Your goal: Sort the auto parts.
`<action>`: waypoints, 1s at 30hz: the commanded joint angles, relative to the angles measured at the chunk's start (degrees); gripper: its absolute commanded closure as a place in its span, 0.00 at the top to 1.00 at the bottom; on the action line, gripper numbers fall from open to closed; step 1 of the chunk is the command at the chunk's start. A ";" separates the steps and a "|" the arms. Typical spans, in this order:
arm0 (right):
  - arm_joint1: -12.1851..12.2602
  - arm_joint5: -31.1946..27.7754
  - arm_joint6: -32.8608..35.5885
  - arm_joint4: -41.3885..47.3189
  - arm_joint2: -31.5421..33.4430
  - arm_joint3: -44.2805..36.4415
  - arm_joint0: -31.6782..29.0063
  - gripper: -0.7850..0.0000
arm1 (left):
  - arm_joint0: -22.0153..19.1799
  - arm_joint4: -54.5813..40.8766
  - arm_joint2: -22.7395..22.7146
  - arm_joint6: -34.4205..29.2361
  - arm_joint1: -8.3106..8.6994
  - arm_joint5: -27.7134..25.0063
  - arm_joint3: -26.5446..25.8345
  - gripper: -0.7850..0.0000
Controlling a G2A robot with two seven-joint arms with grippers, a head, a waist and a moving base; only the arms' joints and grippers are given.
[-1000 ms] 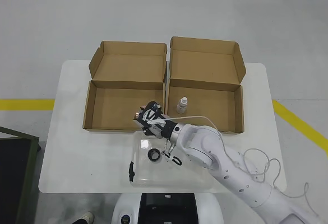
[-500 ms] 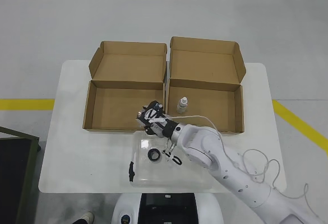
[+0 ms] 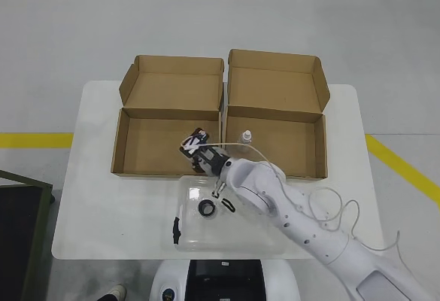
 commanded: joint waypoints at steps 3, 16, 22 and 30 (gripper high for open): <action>-1.29 0.10 1.36 0.65 -1.13 2.48 2.05 0.00 | 0.00 0.00 0.00 0.00 0.00 0.00 0.00 1.00; -5.09 2.83 4.49 -0.52 -3.34 11.18 7.08 0.00 | 0.00 0.00 0.00 0.00 0.00 0.00 0.00 1.00; -6.19 3.52 4.98 0.05 -2.75 13.36 7.82 0.00 | 0.00 0.00 0.00 0.00 0.00 0.00 0.00 1.00; -7.71 3.75 5.42 0.29 -2.56 16.41 8.90 0.00 | 0.00 0.00 0.00 0.00 0.00 0.00 0.00 1.00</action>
